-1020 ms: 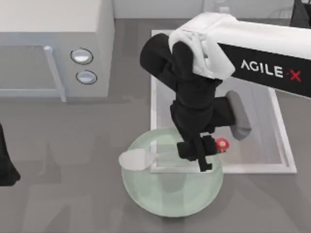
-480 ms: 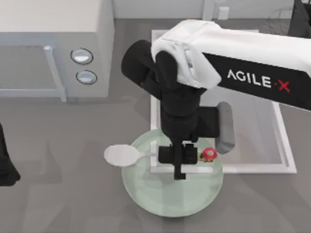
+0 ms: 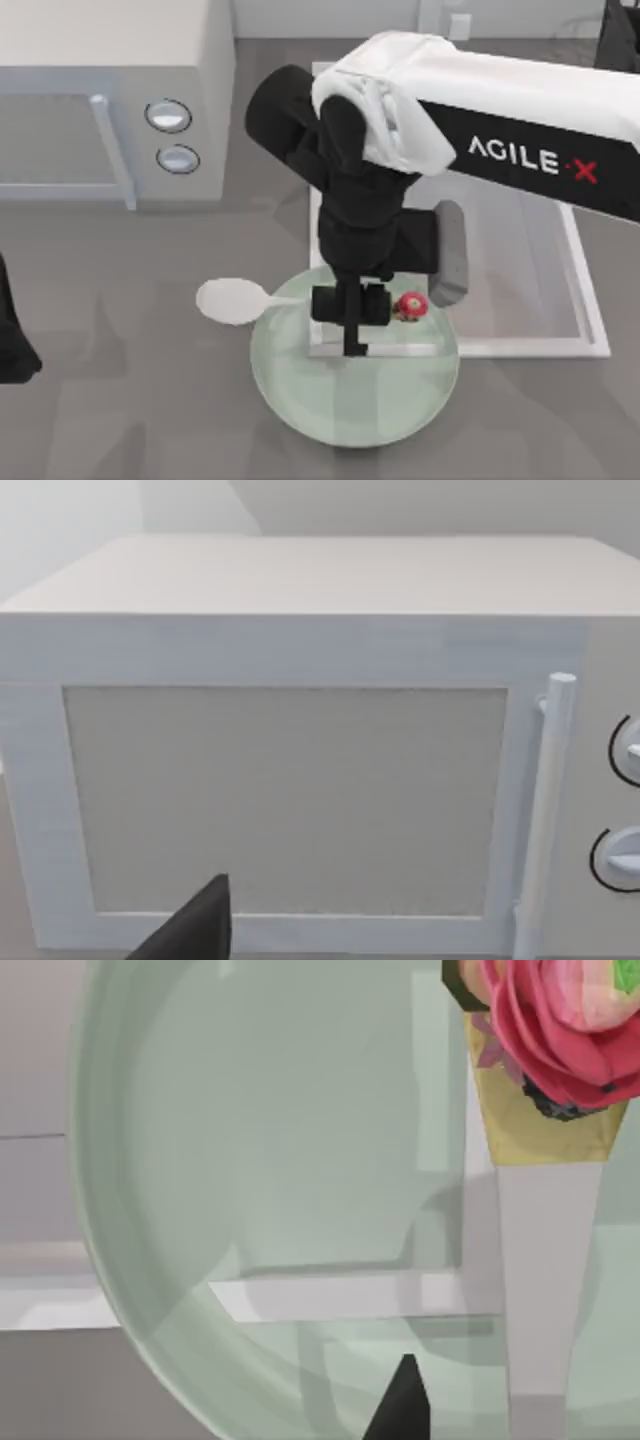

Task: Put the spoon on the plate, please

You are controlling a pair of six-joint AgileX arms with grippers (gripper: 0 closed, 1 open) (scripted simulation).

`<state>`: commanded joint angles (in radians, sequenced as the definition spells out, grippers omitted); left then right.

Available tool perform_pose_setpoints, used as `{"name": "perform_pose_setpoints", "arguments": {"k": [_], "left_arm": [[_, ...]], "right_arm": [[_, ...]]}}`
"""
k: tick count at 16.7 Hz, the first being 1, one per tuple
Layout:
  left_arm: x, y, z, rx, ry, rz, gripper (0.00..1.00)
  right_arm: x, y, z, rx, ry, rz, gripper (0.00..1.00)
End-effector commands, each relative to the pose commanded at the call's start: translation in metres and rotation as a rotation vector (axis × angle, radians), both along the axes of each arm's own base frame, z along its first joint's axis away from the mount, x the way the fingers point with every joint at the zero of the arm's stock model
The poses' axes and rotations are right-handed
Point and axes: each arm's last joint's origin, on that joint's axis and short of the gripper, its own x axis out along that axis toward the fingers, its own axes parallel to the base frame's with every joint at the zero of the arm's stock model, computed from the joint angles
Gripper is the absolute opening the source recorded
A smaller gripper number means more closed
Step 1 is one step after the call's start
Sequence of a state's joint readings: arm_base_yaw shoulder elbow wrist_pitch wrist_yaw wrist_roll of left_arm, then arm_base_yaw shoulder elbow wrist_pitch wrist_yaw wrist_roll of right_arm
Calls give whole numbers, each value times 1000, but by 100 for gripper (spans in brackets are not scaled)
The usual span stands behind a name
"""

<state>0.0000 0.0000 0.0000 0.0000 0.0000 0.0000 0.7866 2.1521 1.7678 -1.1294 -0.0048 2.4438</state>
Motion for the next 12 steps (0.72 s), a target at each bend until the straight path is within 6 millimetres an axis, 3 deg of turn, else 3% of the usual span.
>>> {"name": "perform_pose_setpoints", "arguments": {"k": [6,12], "left_arm": [[0,0,0,0,0,0,100],[0,0,0,0,0,0,100]], "right_arm": [[12,11,11,136,-73,13,0],[10,17,15,193,-108,26,0]]}}
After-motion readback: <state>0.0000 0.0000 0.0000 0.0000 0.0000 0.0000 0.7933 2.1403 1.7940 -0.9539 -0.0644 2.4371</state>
